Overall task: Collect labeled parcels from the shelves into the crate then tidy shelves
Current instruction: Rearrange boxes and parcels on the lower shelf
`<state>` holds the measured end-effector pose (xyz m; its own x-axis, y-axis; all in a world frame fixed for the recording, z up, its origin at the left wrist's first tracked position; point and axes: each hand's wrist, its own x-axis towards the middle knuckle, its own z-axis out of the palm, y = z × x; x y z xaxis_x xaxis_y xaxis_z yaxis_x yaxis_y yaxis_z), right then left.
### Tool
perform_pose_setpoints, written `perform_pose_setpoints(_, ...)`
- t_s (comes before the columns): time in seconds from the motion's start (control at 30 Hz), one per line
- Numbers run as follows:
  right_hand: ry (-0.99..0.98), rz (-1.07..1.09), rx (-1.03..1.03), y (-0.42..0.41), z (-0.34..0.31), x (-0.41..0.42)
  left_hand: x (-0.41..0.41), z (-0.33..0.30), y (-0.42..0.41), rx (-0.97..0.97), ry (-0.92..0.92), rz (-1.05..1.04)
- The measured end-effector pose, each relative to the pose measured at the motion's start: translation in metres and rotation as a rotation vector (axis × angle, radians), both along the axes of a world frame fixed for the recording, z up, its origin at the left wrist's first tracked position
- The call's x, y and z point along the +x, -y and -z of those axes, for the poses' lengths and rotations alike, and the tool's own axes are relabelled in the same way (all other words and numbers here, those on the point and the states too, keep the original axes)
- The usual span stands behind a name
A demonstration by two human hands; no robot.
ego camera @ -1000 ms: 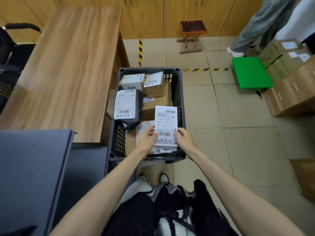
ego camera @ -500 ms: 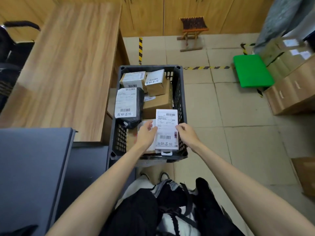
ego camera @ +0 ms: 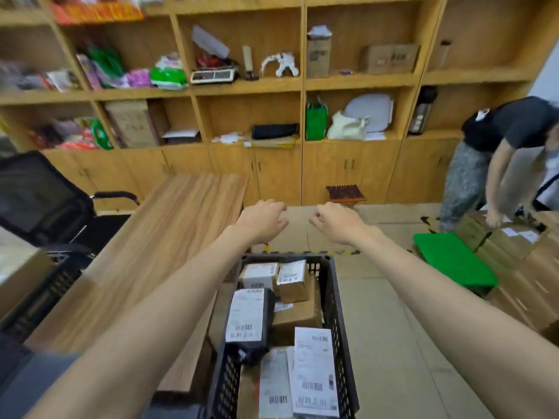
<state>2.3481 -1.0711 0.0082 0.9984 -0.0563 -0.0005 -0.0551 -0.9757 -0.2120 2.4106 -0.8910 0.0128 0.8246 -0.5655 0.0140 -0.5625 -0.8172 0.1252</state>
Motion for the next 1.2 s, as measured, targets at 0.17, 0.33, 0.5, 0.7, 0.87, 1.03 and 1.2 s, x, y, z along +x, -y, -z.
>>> perform_pose_setpoints(0.17, 0.102, -0.055, -0.060, -0.010, -0.068, 0.037, 0.017, -0.078, -0.014, -0.010, 0.188, -0.076)
perform_pose_setpoints(0.33, 0.170, -0.145, -0.069, -0.032, -0.093, 0.062, 0.022, -0.113, -0.045, 0.004, 0.235, -0.159)
perform_pose_setpoints(0.5, 0.171, -0.303, -0.107, -0.066, -0.089, 0.083, 0.006, -0.111, -0.086, 0.022, 0.245, -0.312)
perform_pose_setpoints(0.7, 0.147, -0.568, -0.032, -0.146, -0.080, 0.087, -0.044, -0.083, -0.176, 0.136, 0.150, -0.594)
perform_pose_setpoints(0.87, 0.143, -0.780, 0.020, -0.227, -0.079, 0.065, -0.102, -0.094, -0.243, 0.114, 0.143, -0.811)
perform_pose_setpoints(1.03, 0.207, -1.049, 0.025, -0.314, -0.093, 0.020, -0.181, -0.105, -0.292, 0.058, 0.163, -1.036)
perform_pose_setpoints(1.2, 0.272, -1.358, 0.031, -0.399, -0.114, -0.056, -0.291, -0.123, -0.330, 0.021, 0.153, -1.301)
